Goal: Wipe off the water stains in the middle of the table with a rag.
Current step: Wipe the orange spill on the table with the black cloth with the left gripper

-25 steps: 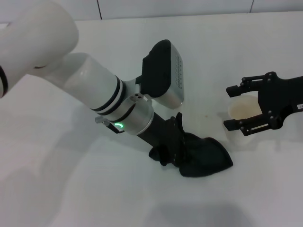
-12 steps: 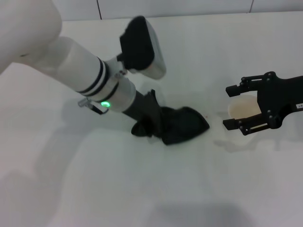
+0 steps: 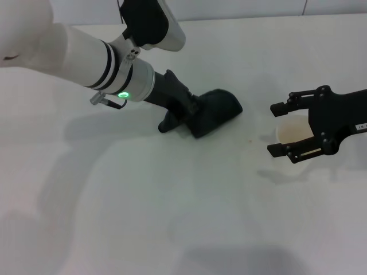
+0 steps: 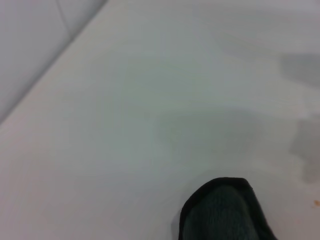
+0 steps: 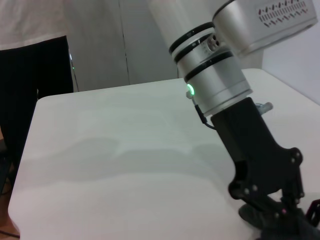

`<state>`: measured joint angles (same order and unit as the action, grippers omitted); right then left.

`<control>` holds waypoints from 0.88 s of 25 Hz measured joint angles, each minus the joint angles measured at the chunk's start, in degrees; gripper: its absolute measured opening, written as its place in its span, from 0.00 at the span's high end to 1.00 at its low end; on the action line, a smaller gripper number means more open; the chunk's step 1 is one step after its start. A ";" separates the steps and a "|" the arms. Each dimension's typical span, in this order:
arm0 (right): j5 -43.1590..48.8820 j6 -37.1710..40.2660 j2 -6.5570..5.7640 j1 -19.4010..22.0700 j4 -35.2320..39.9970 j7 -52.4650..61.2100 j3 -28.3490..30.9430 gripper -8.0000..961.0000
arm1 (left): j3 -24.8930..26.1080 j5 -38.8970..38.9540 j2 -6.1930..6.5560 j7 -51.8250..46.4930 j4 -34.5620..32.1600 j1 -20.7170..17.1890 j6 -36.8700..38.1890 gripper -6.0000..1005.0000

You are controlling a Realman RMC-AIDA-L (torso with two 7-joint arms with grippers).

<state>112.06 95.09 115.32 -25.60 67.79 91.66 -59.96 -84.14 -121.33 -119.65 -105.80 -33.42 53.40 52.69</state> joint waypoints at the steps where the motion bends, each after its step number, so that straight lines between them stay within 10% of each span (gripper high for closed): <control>1: 0.00 0.00 -0.01 -0.10 0.00 0.00 -0.02 0.14 | -0.12 0.19 -0.07 0.09 0.10 -0.01 -0.93 0.92; 14: 0.09 0.00 -0.01 -0.09 -0.21 -0.05 -0.07 0.14 | -21.80 14.65 -0.46 4.73 1.20 1.49 -5.45 0.92; 22: 0.07 0.02 0.05 0.30 -0.21 -0.08 -0.06 0.14 | -23.65 15.79 -0.14 5.51 -1.60 1.20 5.05 0.92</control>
<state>112.13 95.11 115.37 -25.30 67.58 91.59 -60.03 -107.79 -105.53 -119.79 -100.29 -35.03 54.60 57.74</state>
